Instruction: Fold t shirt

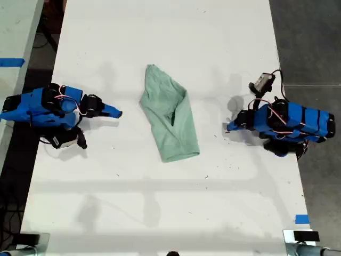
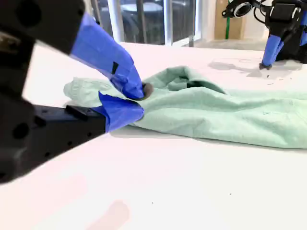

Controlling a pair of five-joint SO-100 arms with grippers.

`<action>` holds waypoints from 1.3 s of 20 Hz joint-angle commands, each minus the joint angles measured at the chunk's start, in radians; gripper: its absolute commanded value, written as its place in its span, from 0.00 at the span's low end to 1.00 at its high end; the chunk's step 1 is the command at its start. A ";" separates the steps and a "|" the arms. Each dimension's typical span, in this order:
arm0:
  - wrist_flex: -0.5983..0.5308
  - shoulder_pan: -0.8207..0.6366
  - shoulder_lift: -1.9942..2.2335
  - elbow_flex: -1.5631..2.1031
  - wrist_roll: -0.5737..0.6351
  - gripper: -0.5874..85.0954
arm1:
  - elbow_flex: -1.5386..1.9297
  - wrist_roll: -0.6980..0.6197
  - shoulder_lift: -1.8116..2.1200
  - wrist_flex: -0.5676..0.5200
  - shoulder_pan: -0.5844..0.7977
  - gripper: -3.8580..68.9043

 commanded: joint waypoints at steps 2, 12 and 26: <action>0.005 -0.003 0.009 0.005 -0.020 0.03 | 0.029 -0.011 0.015 -0.005 -0.008 0.03; 0.005 0.000 0.009 0.005 -0.020 0.01 | 0.029 -0.011 0.015 -0.005 -0.006 0.03; 0.005 -0.002 0.009 0.005 -0.020 0.01 | 0.029 -0.012 0.015 -0.005 -0.005 0.03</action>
